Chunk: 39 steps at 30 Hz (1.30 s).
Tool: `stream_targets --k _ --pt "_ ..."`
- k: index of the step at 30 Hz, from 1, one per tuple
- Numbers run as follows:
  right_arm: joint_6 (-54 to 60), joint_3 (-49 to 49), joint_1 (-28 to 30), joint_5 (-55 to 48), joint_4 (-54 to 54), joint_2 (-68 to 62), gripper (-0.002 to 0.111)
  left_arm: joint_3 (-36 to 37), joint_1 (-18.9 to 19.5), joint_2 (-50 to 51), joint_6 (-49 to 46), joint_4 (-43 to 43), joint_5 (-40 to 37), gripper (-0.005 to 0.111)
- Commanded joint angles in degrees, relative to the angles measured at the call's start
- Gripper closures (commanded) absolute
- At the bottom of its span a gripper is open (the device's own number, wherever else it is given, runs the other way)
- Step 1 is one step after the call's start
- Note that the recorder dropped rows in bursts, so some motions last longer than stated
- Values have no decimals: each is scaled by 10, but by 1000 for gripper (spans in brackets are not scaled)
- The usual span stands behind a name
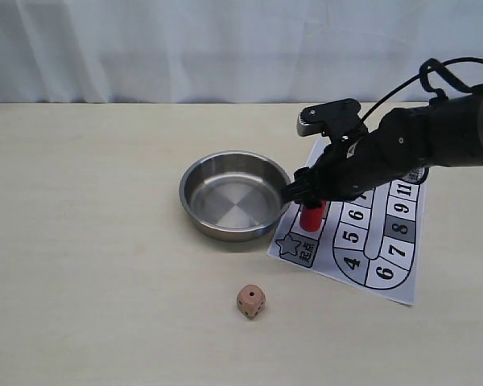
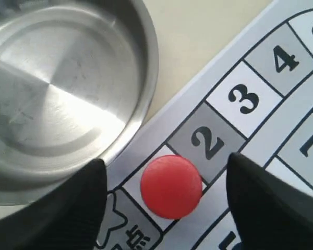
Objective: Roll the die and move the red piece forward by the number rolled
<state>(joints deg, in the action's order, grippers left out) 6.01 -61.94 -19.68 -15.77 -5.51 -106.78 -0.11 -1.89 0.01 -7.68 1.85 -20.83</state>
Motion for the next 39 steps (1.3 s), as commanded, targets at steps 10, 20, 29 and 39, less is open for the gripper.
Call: stream_targets --k 10,20,29,39 --pt "-56 0 39 -85 2 68 100 1 -1 0 2 3 5 107" --pt "-48 0 192 -167 42 73 104 1 -1 0 2 3 5 107" --pt "-48 0 239 -195 50 73 104 1 -1 0 2 3 5 107" --pt "-48 0 235 -204 47 73 104 1 -1 0 2 3 5 107"
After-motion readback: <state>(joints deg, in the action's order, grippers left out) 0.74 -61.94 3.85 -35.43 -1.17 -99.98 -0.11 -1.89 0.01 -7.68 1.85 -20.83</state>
